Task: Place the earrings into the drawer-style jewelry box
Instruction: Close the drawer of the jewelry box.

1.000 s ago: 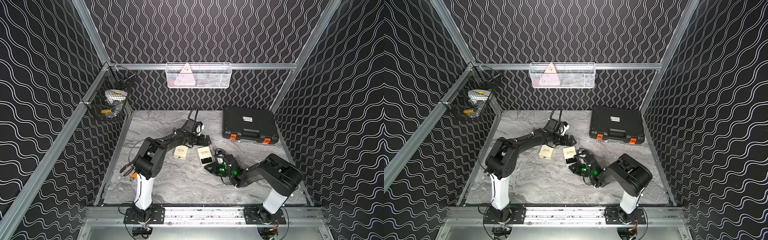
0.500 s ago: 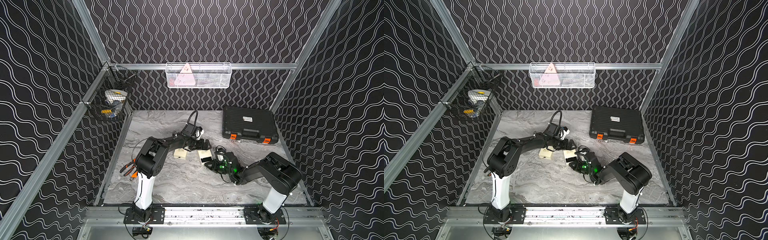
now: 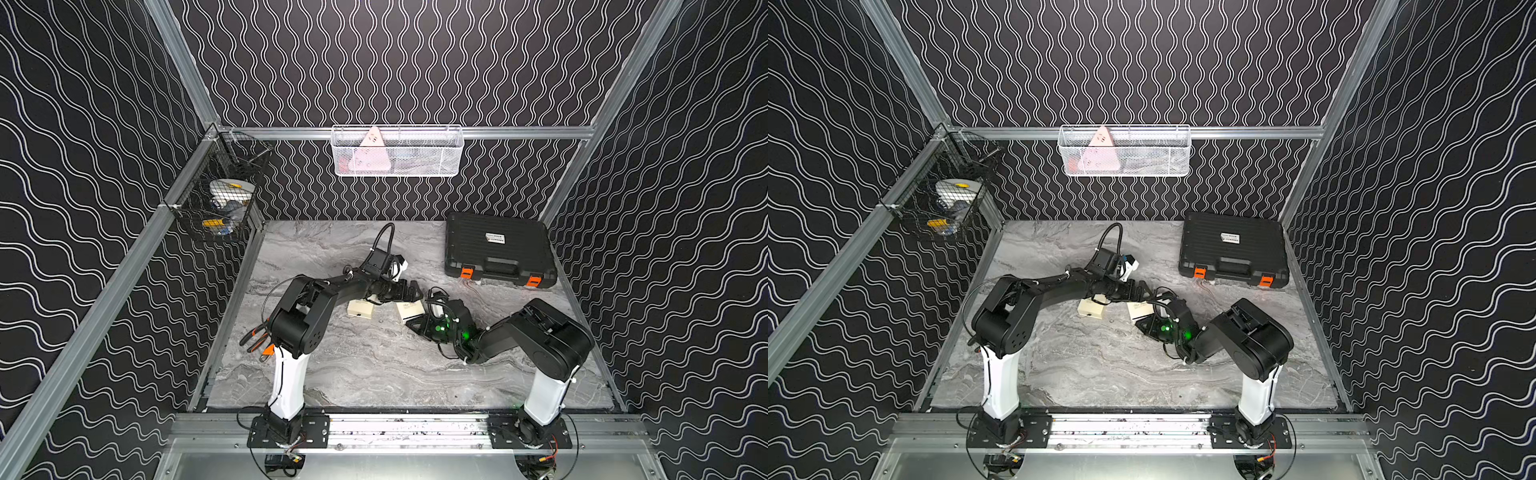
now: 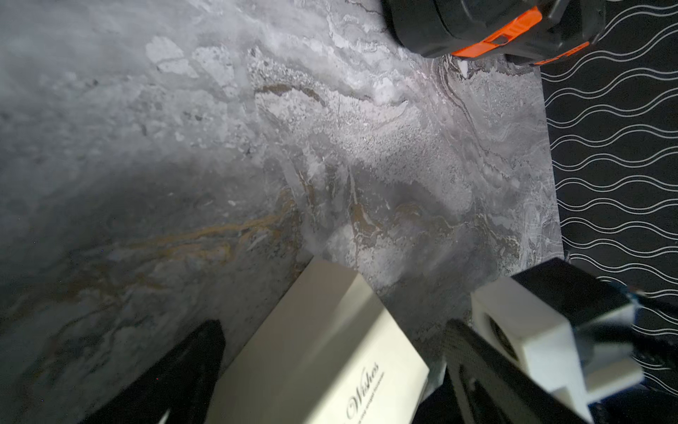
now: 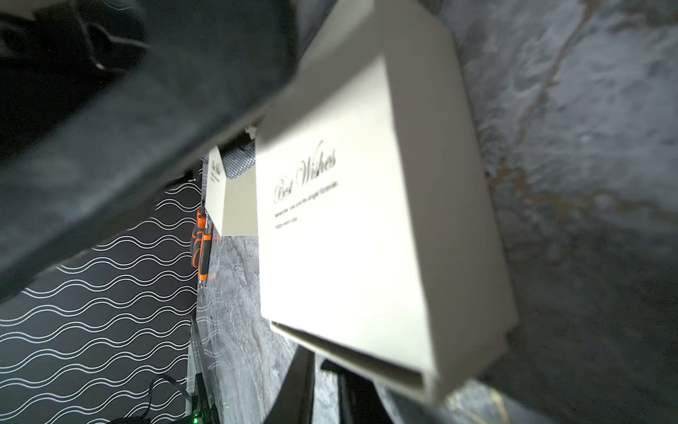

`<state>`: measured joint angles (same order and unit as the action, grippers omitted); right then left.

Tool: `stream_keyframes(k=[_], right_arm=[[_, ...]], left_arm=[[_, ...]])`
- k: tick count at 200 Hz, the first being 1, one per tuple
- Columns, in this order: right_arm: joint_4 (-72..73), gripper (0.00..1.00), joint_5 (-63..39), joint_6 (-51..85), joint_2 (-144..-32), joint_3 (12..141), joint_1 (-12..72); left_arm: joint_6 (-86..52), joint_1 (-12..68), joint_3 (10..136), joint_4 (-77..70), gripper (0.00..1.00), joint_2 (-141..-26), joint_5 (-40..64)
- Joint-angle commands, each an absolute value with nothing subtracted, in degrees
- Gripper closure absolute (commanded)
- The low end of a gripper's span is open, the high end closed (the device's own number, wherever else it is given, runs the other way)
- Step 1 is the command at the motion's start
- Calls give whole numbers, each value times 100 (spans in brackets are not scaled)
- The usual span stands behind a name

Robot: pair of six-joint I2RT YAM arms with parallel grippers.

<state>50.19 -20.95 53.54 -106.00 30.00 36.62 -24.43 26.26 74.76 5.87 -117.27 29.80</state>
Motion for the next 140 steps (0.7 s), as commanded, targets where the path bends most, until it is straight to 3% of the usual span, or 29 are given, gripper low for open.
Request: stream_keyframes(k=[1, 72, 103, 140], right_arm=[[5361, 82, -2136, 5458, -10666, 3050, 3639], [5483, 77, -2263, 5605, -10575, 2880, 3626], [4843, 69, -2282, 5545, -9445, 2295, 3639], [2609, 61, -1583, 4904, -7673, 2185, 3610]], left_arm=[[-2523, 2618, 7444, 719, 1, -11707, 2989], [-2428, 2611, 7556, 886, 1, -11615, 2782], [-2148, 2577, 8035, 1394, 1, -11170, 2255], [-2033, 2470, 7940, 1714, 1, -10299, 1486]])
